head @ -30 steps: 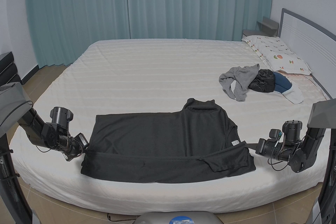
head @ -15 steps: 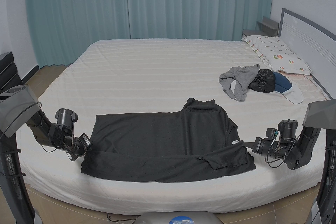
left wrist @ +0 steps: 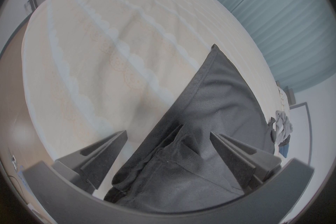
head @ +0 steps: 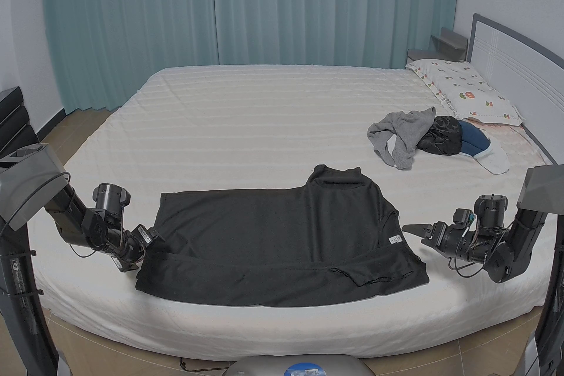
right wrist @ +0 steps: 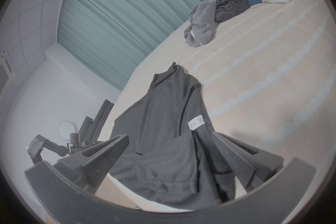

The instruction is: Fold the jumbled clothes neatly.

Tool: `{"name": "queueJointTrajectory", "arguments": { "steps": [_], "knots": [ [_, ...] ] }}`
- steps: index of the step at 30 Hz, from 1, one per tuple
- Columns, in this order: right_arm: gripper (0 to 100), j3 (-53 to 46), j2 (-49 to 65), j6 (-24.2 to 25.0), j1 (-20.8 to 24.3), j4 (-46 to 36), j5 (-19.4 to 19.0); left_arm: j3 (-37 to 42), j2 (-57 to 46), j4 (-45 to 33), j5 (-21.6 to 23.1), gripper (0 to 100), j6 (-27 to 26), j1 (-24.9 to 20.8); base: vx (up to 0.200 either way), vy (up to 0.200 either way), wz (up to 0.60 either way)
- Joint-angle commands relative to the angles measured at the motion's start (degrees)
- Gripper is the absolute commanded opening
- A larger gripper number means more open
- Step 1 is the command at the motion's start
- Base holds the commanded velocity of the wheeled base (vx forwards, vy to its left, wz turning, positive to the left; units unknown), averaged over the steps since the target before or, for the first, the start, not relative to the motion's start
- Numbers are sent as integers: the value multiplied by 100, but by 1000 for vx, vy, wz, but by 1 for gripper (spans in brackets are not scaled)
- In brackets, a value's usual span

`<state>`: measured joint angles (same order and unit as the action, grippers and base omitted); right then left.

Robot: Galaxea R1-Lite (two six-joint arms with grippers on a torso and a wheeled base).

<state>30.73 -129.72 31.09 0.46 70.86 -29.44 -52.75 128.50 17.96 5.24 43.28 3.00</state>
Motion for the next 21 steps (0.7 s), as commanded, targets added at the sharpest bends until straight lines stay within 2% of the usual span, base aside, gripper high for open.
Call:
{"name": "queueJointTrajectory", "arguments": {
  "steps": [1, 4, 6, 7, 8, 10, 12, 16, 21],
  "knots": [
    [100, -691, 940, 512, 244, 6, 8, 133, -352, -11, 513, 100, 243, 263, 0, 0, 0],
    [100, -1061, 1089, 1084, 551, 15, 184, 212, -572, -47, 935, 100, 278, 526, 0, 0, 0],
    [100, -1104, 1080, 1304, 657, 15, 307, 239, -607, -47, 988, 100, 287, 579, 0, 0, 0],
    [100, -1140, 1019, 1804, 920, 15, 633, 300, -642, -29, 1075, 100, 304, 676, 0, 0, 0],
    [100, -1140, 1019, 1804, 920, 15, 633, 300, -642, -29, 1075, 100, 304, 676, 0, 0, 0],
    [100, -1148, 922, 2455, 1272, 15, 1072, 353, -598, 6, 1198, 100, 322, 764, 0, 0, 0],
    [100, -1184, 896, 2727, 1483, -29, 1221, 353, -572, 15, 1339, 100, 331, 764, 0, 0, 0],
    [100, -1201, 571, 2929, 1738, -38, 1274, 397, -572, 76, 1401, 100, 331, 764, 0, 0, 0],
    [100, -1131, 193, 2921, 1773, 200, 1415, 476, -589, 173, 1401, 100, 331, 764, 0, 0, 0]
  ]
}}
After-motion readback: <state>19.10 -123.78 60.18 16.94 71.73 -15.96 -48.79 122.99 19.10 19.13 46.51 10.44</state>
